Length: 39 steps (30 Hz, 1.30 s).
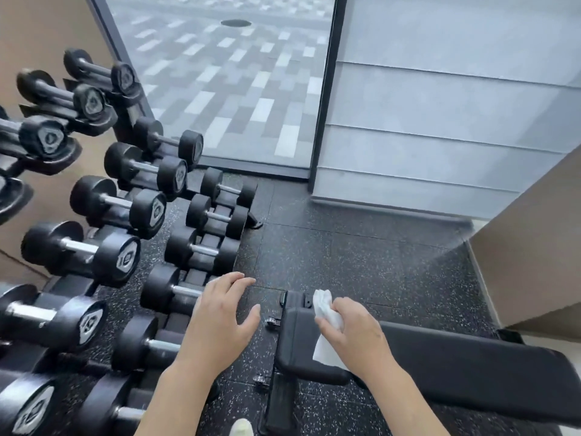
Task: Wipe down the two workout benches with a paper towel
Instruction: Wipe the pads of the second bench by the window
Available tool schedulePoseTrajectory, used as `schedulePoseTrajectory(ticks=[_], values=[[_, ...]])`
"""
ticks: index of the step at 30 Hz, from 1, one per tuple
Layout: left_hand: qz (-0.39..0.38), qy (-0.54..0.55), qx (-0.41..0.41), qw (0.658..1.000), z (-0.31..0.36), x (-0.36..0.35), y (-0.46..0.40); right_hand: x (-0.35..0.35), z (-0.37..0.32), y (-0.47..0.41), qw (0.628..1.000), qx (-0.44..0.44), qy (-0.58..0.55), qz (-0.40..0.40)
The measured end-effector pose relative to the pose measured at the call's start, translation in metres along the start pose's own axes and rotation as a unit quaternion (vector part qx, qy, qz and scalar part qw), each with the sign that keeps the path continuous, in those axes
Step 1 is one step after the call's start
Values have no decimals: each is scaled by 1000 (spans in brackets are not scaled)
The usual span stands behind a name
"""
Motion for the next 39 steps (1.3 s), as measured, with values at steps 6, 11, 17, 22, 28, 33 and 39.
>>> schedulePoseTrajectory(ticks=[6, 11, 17, 22, 28, 33, 39], values=[[-41, 4, -26, 999, -78, -71, -53, -83, 16, -39, 999, -33, 28, -13], [-62, 17, -40, 997, -128, -154, -74, -146, 65, -66, 996, -83, 29, -18], [-105, 28, -41, 993, -173, -267, -66, -219, 146, -89, 993, -98, 54, -27], [-118, 24, -20, 992, -219, -356, -33, -307, 195, -104, 995, -54, 62, -49], [-126, 33, 30, 991, -268, -445, 32, -409, 231, -117, 993, 36, 93, -60], [-145, 43, 65, 986, -292, -499, 87, -462, 243, -132, 993, 80, 90, -16], [-150, 84, 105, 980, -303, -540, 153, -526, 242, -104, 982, 166, 85, -8]])
Point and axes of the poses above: each hand's wrist, its own y-axis away from the middle knuckle, its own x-axis out of the back of the hand, z = x × y, the point moved 8 cm from there along -y, towards the middle knuckle, and after that the axes turned 15 degrees about z, right-handed, at the moved point
